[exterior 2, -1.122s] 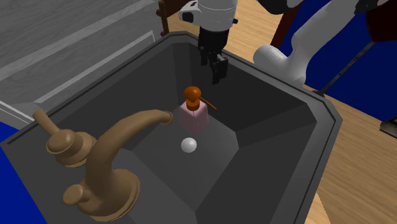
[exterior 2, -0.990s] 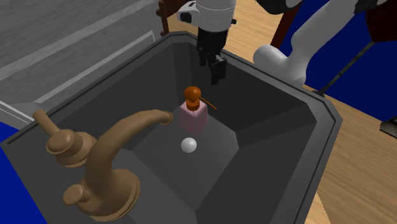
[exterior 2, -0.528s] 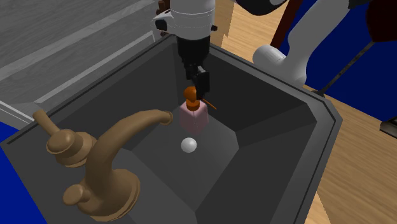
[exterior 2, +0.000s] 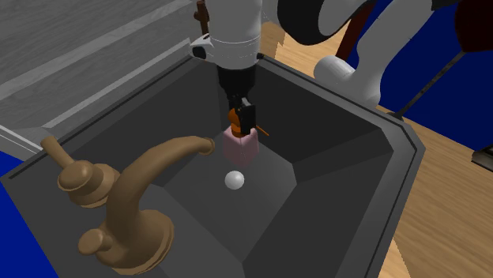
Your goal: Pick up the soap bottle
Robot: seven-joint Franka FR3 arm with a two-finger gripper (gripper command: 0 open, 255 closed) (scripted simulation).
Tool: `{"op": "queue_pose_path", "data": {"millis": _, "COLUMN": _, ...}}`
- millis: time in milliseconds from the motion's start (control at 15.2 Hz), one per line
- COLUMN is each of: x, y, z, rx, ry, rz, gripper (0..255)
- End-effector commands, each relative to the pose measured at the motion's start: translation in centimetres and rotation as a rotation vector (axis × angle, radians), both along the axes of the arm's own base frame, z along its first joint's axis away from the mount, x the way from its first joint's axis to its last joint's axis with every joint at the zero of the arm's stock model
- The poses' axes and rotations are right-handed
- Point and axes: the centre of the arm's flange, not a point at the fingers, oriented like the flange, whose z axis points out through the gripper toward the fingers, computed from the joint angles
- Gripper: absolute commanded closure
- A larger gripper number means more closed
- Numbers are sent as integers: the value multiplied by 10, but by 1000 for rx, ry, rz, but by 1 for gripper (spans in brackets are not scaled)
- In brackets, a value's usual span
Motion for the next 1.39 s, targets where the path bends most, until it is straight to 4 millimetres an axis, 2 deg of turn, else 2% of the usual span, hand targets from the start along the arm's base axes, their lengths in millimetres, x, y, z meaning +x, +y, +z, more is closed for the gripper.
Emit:
{"op": "queue_pose_path", "data": {"millis": 0, "x": 0, "y": -1, "z": -4, "rx": 0, "ry": 0, "rz": 0, "gripper": 0}}
{"op": "queue_pose_path", "data": {"millis": 66, "x": 1, "y": -1, "z": -4, "rx": 0, "ry": 0, "rz": 0, "gripper": 255}}
{"op": "queue_pose_path", "data": {"millis": 660, "x": 0, "y": -1, "z": -4, "rx": 0, "ry": 0, "rz": 0, "gripper": 255}}
{"op": "queue_pose_path", "data": {"millis": 1320, "x": 0, "y": -1, "z": 49, "rx": 0, "ry": 0, "rz": 0, "gripper": 255}}
